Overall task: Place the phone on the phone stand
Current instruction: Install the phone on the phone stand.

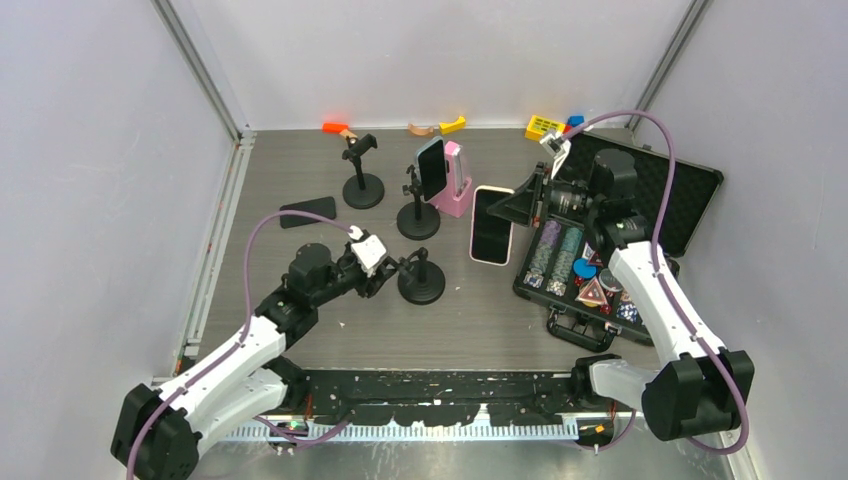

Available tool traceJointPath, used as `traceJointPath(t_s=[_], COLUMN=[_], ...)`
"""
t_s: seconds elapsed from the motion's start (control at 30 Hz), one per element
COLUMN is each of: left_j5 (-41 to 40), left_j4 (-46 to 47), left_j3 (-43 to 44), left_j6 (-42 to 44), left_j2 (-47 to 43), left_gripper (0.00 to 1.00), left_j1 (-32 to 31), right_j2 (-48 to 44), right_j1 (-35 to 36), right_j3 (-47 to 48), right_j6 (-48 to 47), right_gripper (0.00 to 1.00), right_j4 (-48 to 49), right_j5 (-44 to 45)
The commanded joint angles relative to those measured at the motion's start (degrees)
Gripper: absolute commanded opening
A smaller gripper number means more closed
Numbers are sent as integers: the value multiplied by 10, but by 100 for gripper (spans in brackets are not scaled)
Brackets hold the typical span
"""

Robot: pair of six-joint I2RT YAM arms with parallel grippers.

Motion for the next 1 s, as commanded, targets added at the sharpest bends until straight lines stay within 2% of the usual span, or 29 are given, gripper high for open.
traceJointPath(t_s=[0.0,0.17,0.3,0.47,0.97], left_j5=[15,40,50,43,58], left_j4=[80,110,132,203,280], left_j3=[-1,-5,-8,-38,-53], left_j6=[-4,-6,-7,-8,-42], left_j2=[-18,-16,-12,-6,25], left_gripper=[47,36,35,37,20], left_j1=[4,4,4,5,18], right_j2=[6,17,26,29,36], right_j1=[2,2,2,1,1], right_j3=[33,43,46,48,48], right_j6=[-19,-43,-55,-62,-69], right_gripper=[0,0,0,0,0], right_j4=[-8,-34,-45,-51,-55], right_j5=[-8,-3,-1,-1,-2])
